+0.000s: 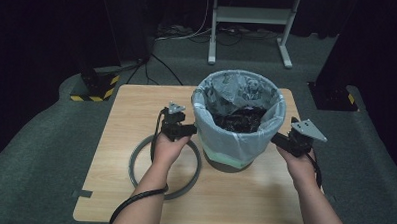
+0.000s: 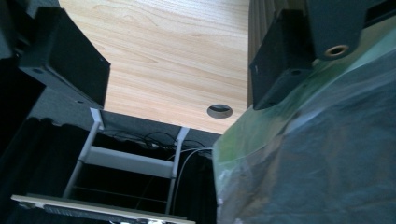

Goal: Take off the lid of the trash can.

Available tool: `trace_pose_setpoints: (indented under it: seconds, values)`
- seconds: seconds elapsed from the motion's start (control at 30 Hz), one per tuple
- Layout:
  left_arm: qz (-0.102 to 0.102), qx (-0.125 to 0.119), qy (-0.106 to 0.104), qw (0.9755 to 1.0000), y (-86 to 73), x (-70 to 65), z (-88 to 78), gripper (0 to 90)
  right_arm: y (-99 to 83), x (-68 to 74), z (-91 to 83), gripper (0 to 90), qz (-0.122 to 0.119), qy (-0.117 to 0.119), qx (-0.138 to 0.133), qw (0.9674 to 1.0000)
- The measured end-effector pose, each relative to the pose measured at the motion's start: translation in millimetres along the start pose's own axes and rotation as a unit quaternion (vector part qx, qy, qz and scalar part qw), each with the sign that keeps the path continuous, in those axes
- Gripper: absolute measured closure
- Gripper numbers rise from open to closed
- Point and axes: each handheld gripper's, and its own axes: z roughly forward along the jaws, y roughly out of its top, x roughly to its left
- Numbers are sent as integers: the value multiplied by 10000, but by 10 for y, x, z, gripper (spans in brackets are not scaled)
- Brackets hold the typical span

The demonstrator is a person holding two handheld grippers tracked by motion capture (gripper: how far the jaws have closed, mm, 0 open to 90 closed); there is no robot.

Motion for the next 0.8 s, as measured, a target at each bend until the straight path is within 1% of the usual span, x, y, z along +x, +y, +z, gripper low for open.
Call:
trace_pose_setpoints:
  seconds: [0.03,0.07,0.13,0.17,0.2,0.27,0.3,0.33,0.37,0.43,0.5,0.53,0.57,0.63,0.67,0.8]
  values:
    - [-10,-13,-22,10000,2,-17,1,354,0,0,0,238,0,0,0,10000]
    - [-14,-43,-22,10000,1,-26,0,384,-15,4,-31,239,-58,-27,-46,10000]
    - [-90,-56,-105,9999,-4,-41,3,397,-24,6,-51,239,-26,-24,-54,10000]
    - [-94,-55,-131,9999,-6,-50,3,410,-42,13,-99,242,-68,-107,-93,9999]
    - [-105,-43,-177,9998,-10,-64,3,410,-42,13,-99,242,-68,-107,-93,9999]
    - [-43,-46,-209,9998,-18,-91,0,415,-73,9,-167,246,-33,-124,-130,9998]
    - [-35,-42,-256,9997,-25,-107,-1,415,-86,5,-192,246,-29,-132,-146,9998]
    - [-71,-30,-352,9994,-38,-133,-3,415,-102,2,-227,246,-31,-166,-172,9997]
    - [-40,-23,-371,9993,-48,-155,-8,414,-124,-3,-273,246,-23,-218,-205,9995]
    - [-12,-37,-386,9992,-68,-191,-22,408,-165,-15,-341,244,75,-236,-246,9994]
    - [-42,-75,-452,9989,-99,-213,-44,380,-193,-22,-401,232,109,-279,-281,9992]
    - [-16,-95,-451,9989,-120,-210,-64,363,-199,-21,-424,223,120,-304,-304,9990]
    - [-35,-123,-459,9989,-136,-208,-75,329,-206,-19,-460,201,103,-344,-354,9987]
    - [-169,-169,-439,9988,-178,-201,-94,246,-210,-14,-518,143,119,-358,-411,9984]
    - [-219,-243,-464,9984,-206,-193,-115,233,-212,-11,-537,135,126,-368,-425,9983]
    - [-244,-515,-333,9978,-281,-192,-217,195,-214,9,-626,103,17,-536,-558,9970]
